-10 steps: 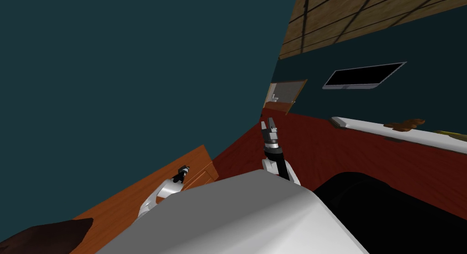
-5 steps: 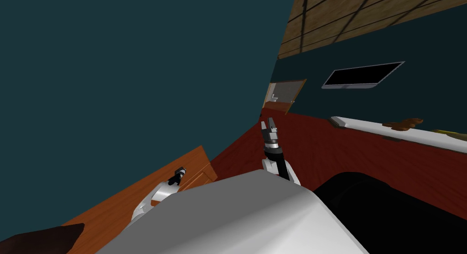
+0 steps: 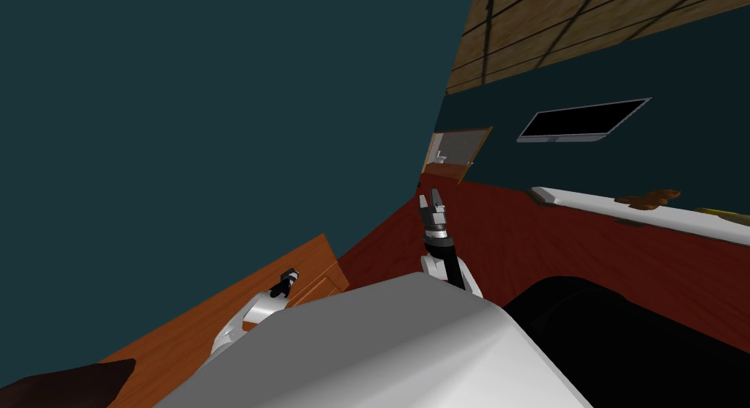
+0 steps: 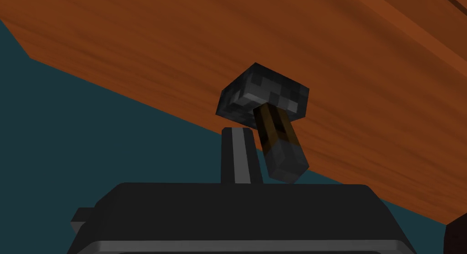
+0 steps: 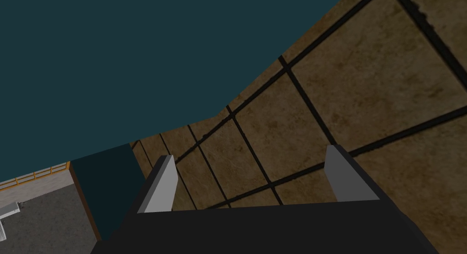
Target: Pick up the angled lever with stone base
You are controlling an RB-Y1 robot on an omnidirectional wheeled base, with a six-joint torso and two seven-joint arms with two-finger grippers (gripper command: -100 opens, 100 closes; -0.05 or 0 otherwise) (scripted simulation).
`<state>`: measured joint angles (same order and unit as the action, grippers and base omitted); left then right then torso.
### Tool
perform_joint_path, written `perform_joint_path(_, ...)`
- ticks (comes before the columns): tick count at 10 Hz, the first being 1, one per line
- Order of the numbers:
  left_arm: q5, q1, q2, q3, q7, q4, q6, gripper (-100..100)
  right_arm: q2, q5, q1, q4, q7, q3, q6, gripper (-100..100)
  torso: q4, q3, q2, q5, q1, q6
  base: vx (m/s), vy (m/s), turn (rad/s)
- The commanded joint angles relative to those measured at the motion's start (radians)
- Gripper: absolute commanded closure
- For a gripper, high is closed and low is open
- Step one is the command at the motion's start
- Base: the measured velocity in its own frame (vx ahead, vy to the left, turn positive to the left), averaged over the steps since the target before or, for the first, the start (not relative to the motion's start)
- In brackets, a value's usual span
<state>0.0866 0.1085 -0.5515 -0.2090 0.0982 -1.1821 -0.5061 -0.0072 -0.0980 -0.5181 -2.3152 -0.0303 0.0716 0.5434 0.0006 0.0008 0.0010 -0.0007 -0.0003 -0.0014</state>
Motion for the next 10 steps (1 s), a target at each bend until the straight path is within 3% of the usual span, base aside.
perform_joint_path(1, -0.013, 0.004, 0.0, -0.001, -0.002, -0.019, -0.004, -100, 0.0, 0.0, 0.0, 0.0, 0.0, 0.0, 0.0, 0, 0.0, 0.0, 0.0, 0.0, 0.0, 0.0, -0.085, -0.07, -0.051)
perform_joint_path(3, -0.038, 0.0, 0.015, -0.03, -0.005, -0.046, 0.002, -100, 0.0, 0.0, 0.0, 0.0, 0.0, 0.0, 0.0, 0, 0.002, 0.004, 0.008, -0.001, -0.006, 0.0, -0.133, -0.028, -0.01)
perform_joint_path(7, -0.039, 0.0, -0.002, -0.018, -0.004, -0.033, -0.001, -100, 0.0, 0.0, 0.0, 0.0, 0.0, 0.0, 0.0, 0, -0.001, -0.002, -0.004, 0.003, 0.016, 0.0, 0.033, 0.18, 0.012)
perform_joint_path(8, -0.039, 0.0, -0.003, -0.017, -0.004, -0.032, 0.0, 0, 0.0, 0.0, 0.0, 0.0, 0.0, 0.0, 0.0, 0, -0.001, -0.002, -0.003, 0.002, 0.009, 0.0, 0.006, 0.021, -0.003)
perform_joint_path(9, -0.029, -0.008, 0.008, -0.009, -0.002, 0.003, 0.023, -100, 0.0, 0.0, 0.0, 0.0, 0.0, 0.0, 0.0, 0, 0.0, -0.001, -0.001, 0.001, 0.003, 0.0, 0.019, 0.013, -0.024)
perform_joint_path(10, -0.026, -0.011, 0.012, -0.007, -0.002, 0.015, 0.031, -100, 0.0, 0.0, 0.0, 0.0, 0.0, 0.0, 0.0, 0, 0.0, -0.001, -0.001, 0.0, 0.001, 0.0, 0.031, 0.008, -0.02)
